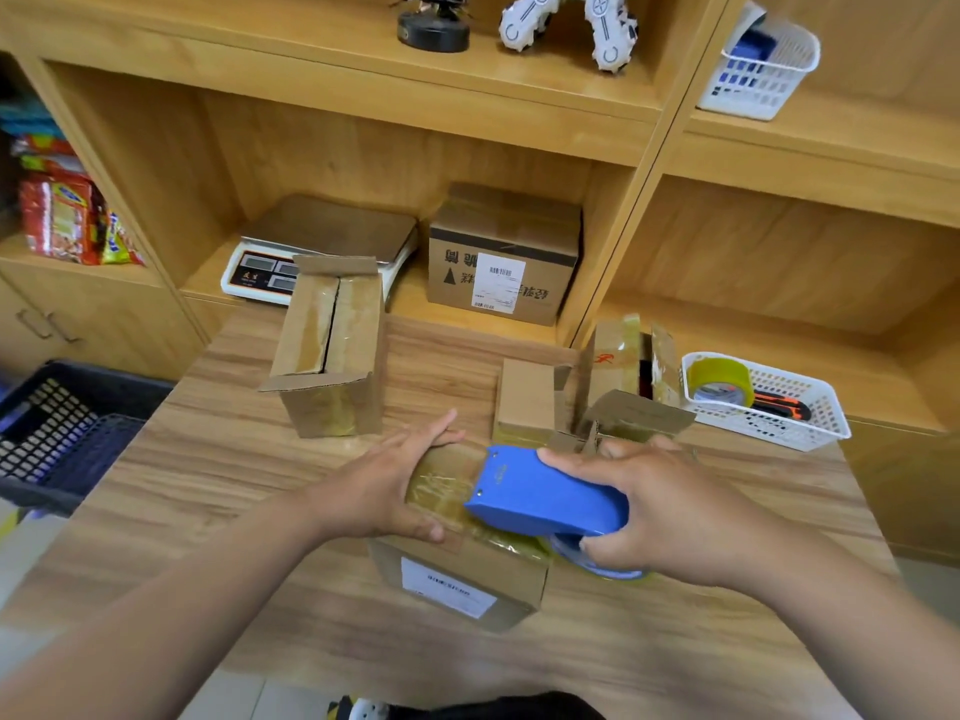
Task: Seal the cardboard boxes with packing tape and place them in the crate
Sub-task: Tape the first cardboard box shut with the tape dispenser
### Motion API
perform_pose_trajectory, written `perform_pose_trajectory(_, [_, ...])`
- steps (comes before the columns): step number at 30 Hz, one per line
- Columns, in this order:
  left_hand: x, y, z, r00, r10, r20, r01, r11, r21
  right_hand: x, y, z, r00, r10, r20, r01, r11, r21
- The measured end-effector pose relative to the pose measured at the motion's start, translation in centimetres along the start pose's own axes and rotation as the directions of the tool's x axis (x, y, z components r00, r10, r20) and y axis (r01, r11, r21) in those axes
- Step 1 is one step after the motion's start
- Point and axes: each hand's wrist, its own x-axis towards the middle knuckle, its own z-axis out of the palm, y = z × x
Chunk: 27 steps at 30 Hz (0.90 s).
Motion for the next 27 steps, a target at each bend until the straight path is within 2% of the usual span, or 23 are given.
perform_pose_trajectory(5, [0.2,-0.1,-0.1,0.999,-0.012,0.035,0.012,1.0,0.007,-4.6,3.7,-0.3,0.997,0.074,0.01,-0.074,0.996,0.05])
perform_pose_trajectory(8, [0.3,-0.1,-0.1,0.999,-0.011,0.041,0.01,1.0,0.016,-7.3,5.9,-0.1,0.99,0.138,0.012,-0.138,0.979,0.15])
perform_pose_trajectory(17, [0.5,0.3,0.1,0.999,-0.027,0.038,0.026,0.999,0.038,-10.9,8.5,2.1,0.988,0.153,0.026,-0.155,0.969,0.194])
perform_pose_trajectory(22, [0.2,1.2,0.1,0.999,-0.048,0.019,0.045,0.99,0.134,-10.4,8.9,3.3,0.986,0.162,0.036,-0.166,0.972,0.167])
perform_pose_trajectory(27, [0.1,2.9,0.0,0.995,-0.097,0.024,0.083,0.939,0.334,-10.0,9.1,4.6,0.985,0.169,0.023,-0.171,0.972,0.16])
